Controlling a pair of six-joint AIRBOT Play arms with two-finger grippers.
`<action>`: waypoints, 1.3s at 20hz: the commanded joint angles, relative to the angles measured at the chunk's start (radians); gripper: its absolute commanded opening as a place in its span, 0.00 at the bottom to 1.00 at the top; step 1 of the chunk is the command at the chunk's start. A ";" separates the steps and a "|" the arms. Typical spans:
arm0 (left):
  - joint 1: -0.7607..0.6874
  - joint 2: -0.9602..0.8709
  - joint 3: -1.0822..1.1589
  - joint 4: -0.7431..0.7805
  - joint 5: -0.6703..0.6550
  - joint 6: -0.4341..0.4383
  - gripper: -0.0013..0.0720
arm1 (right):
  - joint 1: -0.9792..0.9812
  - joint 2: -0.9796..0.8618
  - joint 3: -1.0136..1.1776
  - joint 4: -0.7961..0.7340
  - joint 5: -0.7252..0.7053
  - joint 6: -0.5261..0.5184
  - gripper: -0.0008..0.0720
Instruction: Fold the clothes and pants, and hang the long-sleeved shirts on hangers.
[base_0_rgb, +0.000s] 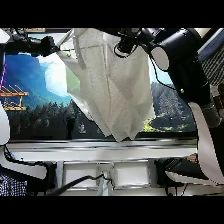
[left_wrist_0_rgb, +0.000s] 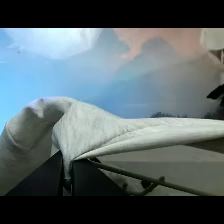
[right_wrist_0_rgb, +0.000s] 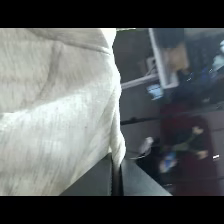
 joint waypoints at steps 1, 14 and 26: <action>-0.021 0.001 0.000 -0.224 0.040 -0.102 0.04 | 0.042 -0.005 0.000 -0.002 -0.003 -0.118 0.04; 0.010 0.009 0.000 -0.703 -0.172 0.089 0.04 | -0.034 -0.007 0.000 0.006 -0.005 0.155 0.04; -0.014 0.095 0.000 -0.965 -0.367 0.331 0.54 | -0.080 0.075 0.003 0.008 -0.056 0.252 0.04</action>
